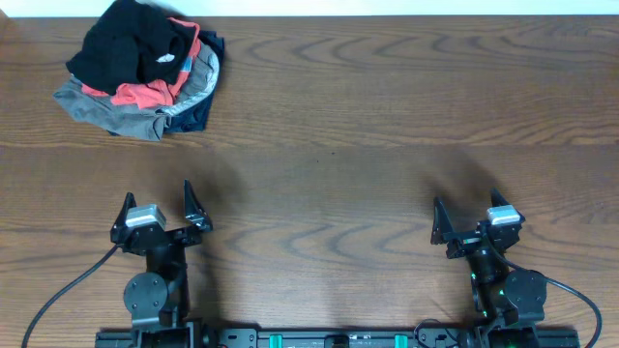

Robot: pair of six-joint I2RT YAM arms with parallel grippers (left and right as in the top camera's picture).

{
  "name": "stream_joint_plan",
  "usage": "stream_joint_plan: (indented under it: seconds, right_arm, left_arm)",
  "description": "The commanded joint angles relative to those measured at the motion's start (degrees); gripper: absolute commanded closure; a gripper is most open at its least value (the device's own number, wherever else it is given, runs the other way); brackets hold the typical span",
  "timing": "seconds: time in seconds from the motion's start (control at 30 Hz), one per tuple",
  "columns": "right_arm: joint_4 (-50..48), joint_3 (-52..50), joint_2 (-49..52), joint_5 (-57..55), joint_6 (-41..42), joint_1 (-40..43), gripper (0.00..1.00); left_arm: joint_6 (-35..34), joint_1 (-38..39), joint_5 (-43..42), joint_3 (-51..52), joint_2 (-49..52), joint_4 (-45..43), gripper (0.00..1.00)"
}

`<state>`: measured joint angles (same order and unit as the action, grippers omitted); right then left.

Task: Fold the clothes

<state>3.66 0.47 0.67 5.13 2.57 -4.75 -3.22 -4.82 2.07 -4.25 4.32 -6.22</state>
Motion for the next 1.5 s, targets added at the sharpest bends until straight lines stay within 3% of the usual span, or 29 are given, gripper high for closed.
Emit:
stream_joint_plan:
  seconds: [0.0,0.43,0.8,1.47]
  right_arm:
    - [0.15,-0.17,-0.39,-0.39,0.76,-0.46,0.01]
    - [0.15,-0.17,-0.39,-0.37,0.76,-0.46,0.01]
    - [0.15,-0.15,-0.39,-0.37,0.76,-0.48,0.01]
    - [0.15,-0.17,-0.37,-0.37,0.76,-0.48,0.01]
  left_arm:
    - [-0.52,-0.26,0.26,0.74,-2.40,-0.35,0.02]
    - [-0.57,-0.20,-0.15,4.04,-4.22,-0.33,0.02]
    - [-1.33,-0.20,-0.22,4.04,-4.24,10.58,0.02]
    - [-1.42,-0.13,-1.60,4.02,-4.09,10.43,0.02]
